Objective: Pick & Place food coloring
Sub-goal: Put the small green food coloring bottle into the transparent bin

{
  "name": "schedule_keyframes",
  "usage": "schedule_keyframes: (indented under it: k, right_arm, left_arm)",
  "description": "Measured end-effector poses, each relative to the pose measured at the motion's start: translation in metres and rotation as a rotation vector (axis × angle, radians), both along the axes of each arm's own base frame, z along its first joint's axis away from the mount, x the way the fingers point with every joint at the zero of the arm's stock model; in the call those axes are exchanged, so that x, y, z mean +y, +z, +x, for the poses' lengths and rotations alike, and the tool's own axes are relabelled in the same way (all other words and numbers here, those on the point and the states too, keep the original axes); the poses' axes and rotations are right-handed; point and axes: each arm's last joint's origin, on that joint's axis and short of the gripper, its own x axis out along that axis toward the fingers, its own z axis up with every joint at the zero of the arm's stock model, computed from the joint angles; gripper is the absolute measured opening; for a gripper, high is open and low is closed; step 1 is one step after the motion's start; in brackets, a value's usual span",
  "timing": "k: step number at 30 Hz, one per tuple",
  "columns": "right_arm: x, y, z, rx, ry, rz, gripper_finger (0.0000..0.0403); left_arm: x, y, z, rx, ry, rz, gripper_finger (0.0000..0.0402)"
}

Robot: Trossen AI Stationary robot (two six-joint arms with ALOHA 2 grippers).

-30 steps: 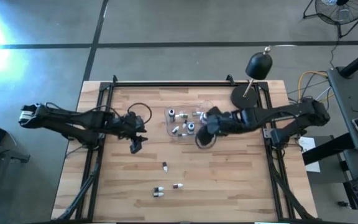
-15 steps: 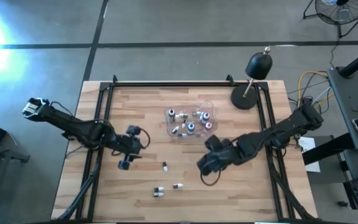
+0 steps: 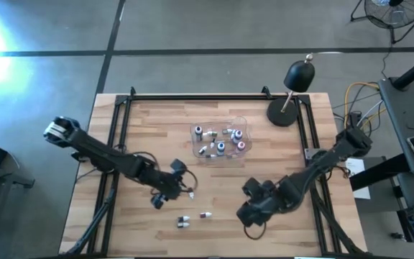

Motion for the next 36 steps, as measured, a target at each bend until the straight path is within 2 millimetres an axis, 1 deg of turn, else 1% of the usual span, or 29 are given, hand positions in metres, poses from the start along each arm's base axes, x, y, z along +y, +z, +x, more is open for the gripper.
schedule_keyframes:
  k: [7, 11, 15, 21, 26, 32, 36]
  right_arm:
    - [0.031, 0.0, -0.024, 0.005, 0.008, 0.038, 0.0187]
    - [0.042, -0.001, -0.035, -0.009, 0.004, 0.019, 0.0187]
    - [0.048, 0.0, -0.041, -0.042, -0.01, -0.006, 0.0187]
    - [0.046, -0.002, -0.044, -0.037, -0.038, -0.043, 0.0187]
    - [0.044, -0.003, -0.046, -0.018, -0.073, -0.044, 0.0187]
    - [0.043, -0.003, -0.046, -0.025, -0.103, -0.061, 0.0187]
    - [0.042, -0.003, -0.046, -0.044, -0.111, -0.079, 0.0187]
  left_arm:
    - [-0.017, -0.018, 0.041, 0.135, -0.147, 0.112, 0.0163]
    - [-0.019, -0.027, 0.058, 0.2, -0.188, 0.165, 0.0163]
    - [-0.016, -0.034, 0.07, 0.264, -0.207, 0.204, 0.0163]
    - [-0.003, -0.04, 0.078, 0.336, -0.253, 0.218, 0.0163]
    - [0.008, -0.044, 0.083, 0.347, -0.256, 0.203, 0.0163]
    - [0.009, -0.045, 0.083, 0.35, -0.287, 0.154, 0.0163]
    - [0.008, -0.048, 0.083, 0.362, -0.297, 0.143, 0.0163]
